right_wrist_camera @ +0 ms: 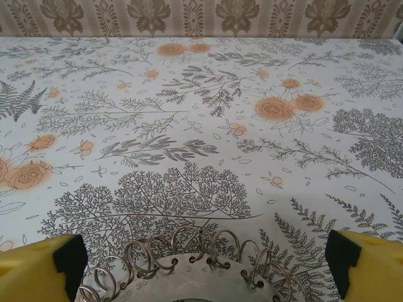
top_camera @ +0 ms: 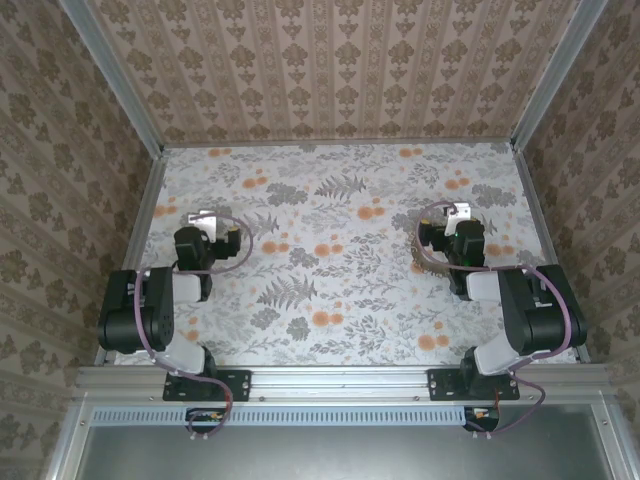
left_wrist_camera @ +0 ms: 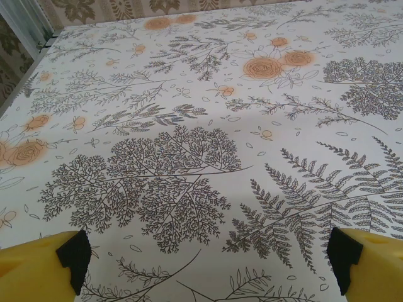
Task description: Put the keys on the keyring
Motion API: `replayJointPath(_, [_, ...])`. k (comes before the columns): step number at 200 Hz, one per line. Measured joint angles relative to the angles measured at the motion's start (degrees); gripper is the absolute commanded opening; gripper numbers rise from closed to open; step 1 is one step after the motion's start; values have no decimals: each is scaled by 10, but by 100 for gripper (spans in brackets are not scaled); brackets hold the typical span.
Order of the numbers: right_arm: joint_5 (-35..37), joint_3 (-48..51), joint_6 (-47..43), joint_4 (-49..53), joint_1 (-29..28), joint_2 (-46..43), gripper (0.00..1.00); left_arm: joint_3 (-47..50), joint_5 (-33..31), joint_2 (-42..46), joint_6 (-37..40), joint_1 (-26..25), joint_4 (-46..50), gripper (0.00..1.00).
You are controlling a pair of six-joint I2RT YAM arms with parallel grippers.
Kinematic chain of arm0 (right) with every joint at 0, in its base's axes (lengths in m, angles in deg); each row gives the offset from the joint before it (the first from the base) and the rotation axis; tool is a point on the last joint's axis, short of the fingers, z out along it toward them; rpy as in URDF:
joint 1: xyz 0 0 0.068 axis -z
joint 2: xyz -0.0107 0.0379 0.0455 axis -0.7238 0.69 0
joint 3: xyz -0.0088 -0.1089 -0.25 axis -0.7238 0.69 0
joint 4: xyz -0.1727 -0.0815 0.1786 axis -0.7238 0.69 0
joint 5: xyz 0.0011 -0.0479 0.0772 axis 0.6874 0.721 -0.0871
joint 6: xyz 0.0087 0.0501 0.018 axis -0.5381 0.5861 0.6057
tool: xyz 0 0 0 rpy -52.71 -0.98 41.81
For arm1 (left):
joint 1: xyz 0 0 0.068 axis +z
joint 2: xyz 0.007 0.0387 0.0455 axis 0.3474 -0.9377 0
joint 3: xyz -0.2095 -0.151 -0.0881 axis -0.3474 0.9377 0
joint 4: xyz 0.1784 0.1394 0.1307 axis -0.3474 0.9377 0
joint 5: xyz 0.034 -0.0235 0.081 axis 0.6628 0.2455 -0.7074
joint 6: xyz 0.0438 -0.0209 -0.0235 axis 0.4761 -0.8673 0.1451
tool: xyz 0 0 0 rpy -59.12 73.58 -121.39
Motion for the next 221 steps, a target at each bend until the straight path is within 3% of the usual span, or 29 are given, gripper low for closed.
replayJointPath(163, [15, 0, 17, 19, 3, -15, 100, 0, -7, 2, 0, -1, 2, 100])
replayJointPath(178, [41, -1, 35, 76, 5, -71, 100, 0, -17, 39, 0, -7, 42, 100])
replayJointPath(194, [73, -26, 73, 162, 11, -144, 99, -23, -47, 129, -10, -25, 145, 100])
replayJointPath(221, [111, -126, 169, 328, 19, -205, 92, -149, -92, 253, -56, -35, 330, 100])
